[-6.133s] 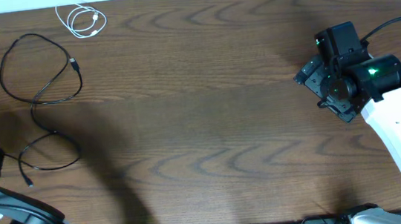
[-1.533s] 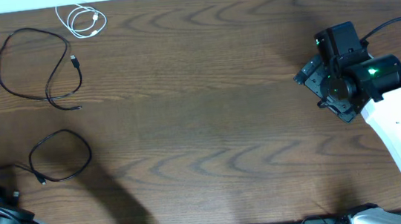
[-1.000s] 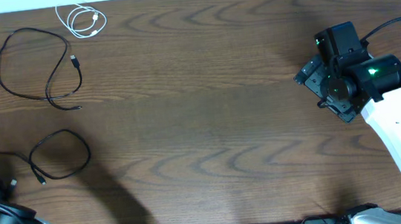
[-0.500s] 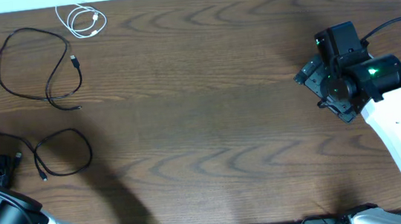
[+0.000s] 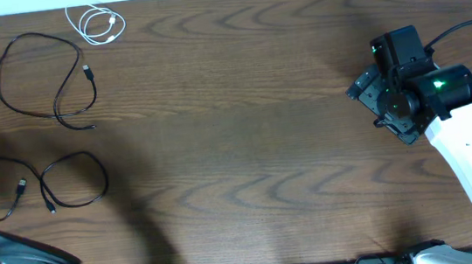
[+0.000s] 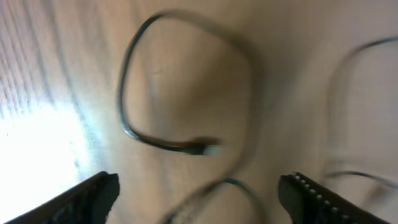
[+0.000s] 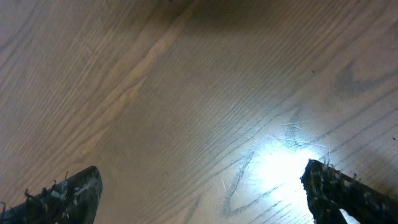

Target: Untangle cables

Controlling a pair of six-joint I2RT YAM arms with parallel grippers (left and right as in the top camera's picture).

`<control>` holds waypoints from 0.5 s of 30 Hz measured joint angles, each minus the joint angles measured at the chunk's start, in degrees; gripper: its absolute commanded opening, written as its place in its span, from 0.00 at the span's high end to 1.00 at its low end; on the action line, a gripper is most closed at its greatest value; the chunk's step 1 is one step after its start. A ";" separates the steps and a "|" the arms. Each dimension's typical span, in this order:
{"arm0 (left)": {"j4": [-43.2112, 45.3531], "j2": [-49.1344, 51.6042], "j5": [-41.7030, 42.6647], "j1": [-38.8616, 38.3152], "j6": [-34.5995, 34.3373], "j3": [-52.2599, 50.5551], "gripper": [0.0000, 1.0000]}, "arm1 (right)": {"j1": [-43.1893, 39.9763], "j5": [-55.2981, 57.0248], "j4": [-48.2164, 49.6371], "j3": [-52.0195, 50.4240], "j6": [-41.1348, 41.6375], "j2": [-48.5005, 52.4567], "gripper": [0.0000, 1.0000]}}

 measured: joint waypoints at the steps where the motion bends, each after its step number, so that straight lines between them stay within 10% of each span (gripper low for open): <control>1: 0.02 -2.12 1.77 -0.13 -0.66 0.15 0.05 | 0.00 0.00 0.00 0.00 0.00 0.00 0.01; 8: 1.88 -8.17 18.01 -6.54 -7.39 1.16 0.02 | 0.00 -0.02 -0.02 0.00 0.00 0.00 0.01; 15: -1.36 -8.00 24.02 -30.23 -1.77 1.18 0.02 | 0.00 0.00 -0.02 0.00 0.00 0.00 0.01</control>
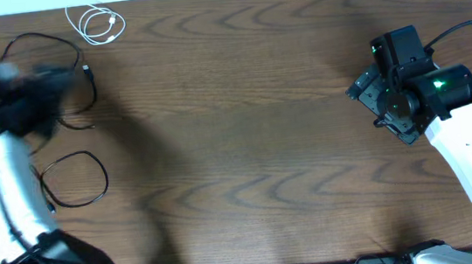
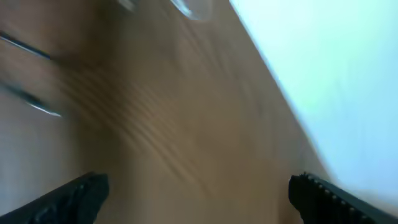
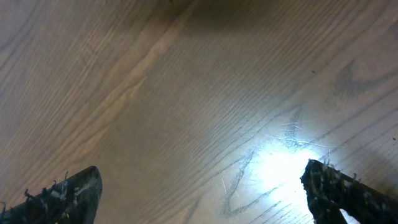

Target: Untangle cables

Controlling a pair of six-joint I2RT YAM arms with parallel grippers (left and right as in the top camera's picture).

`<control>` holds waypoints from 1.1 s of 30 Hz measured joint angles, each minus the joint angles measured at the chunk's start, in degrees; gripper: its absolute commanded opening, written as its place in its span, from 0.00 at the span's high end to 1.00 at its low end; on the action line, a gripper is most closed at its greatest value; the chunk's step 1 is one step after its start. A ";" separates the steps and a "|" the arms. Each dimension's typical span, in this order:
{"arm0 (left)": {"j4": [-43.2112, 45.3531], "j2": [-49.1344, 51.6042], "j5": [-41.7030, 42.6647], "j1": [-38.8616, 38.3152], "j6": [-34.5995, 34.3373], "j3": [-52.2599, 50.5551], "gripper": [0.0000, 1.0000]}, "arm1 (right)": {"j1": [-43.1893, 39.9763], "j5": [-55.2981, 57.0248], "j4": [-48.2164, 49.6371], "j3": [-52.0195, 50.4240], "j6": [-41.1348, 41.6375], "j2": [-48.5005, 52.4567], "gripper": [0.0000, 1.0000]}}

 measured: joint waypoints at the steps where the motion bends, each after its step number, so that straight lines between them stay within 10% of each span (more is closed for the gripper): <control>1: -1.66 0.02 -0.33 -5.31 1.29 0.00 0.02 | 0.00 0.00 0.04 0.00 0.00 0.00 0.01; 13: -11.56 0.02 -14.80 -39.15 11.80 0.00 0.02 | 0.04 0.00 0.00 0.00 0.00 0.00 0.01; 33: -31.61 -34.82 -35.65 -45.13 10.38 -1.90 0.02 | 0.04 0.00 0.02 0.00 0.00 0.02 0.01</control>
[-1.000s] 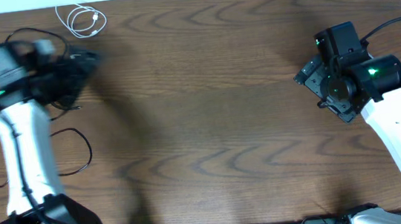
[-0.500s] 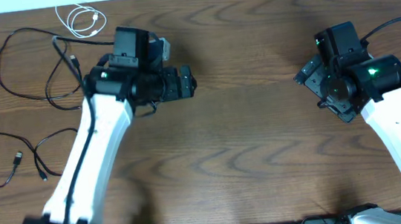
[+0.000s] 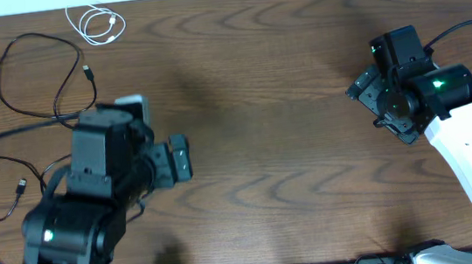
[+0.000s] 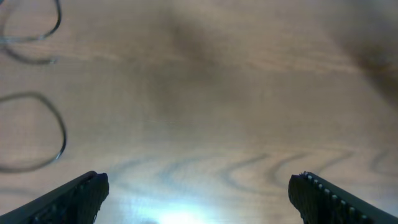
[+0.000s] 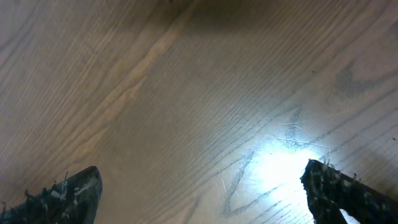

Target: Untangle cables

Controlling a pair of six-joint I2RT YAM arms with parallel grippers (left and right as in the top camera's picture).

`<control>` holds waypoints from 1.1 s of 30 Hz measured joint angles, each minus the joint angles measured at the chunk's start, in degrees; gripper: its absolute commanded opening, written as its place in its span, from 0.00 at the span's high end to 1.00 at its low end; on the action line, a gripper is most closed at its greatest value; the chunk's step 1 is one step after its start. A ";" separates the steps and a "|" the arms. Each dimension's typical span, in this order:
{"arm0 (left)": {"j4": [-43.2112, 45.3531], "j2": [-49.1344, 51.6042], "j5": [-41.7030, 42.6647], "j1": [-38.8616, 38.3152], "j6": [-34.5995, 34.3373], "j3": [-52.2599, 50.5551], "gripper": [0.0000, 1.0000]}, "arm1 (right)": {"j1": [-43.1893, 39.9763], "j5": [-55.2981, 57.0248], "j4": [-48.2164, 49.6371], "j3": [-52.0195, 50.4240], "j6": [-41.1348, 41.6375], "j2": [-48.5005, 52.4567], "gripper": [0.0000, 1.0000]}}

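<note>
Two black cables lie apart at the left: one loops at the upper left, ending in a plug; the other lies lower, partly hidden under my left arm. A small white cable is coiled at the far edge. My left gripper is open over bare wood, just right of the cables. Its wrist view shows its fingers wide apart, with blurred black cable loops at the left edge. My right gripper hangs open over bare table at the right, its fingers holding nothing.
The wooden table runs to a white far edge. The rail of the arm bases lies along the near edge. The right arm's black lead trails off to the right.
My left arm was over the upper-left black cable, blurred; now it is lower and further right, with the gripper past the cables over bare wood. The right arm and cables are unchanged.
My left gripper was open at the far left, low over the lower black cable. Then it was at the upper-left cable, still open. Now it is over the table right of both cables, holding nothing. The right arm has stayed put throughout.
</note>
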 measured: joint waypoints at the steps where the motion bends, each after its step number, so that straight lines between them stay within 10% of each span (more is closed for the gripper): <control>1: -1.27 -0.59 -0.22 0.00 0.00 -0.07 0.02 | 0.00 0.00 0.00 0.00 0.00 0.00 0.01; 33: -8.22 -2.14 -1.36 0.00 0.00 -0.28 0.02 | 0.00 0.00 -0.02 0.00 0.00 0.00 0.01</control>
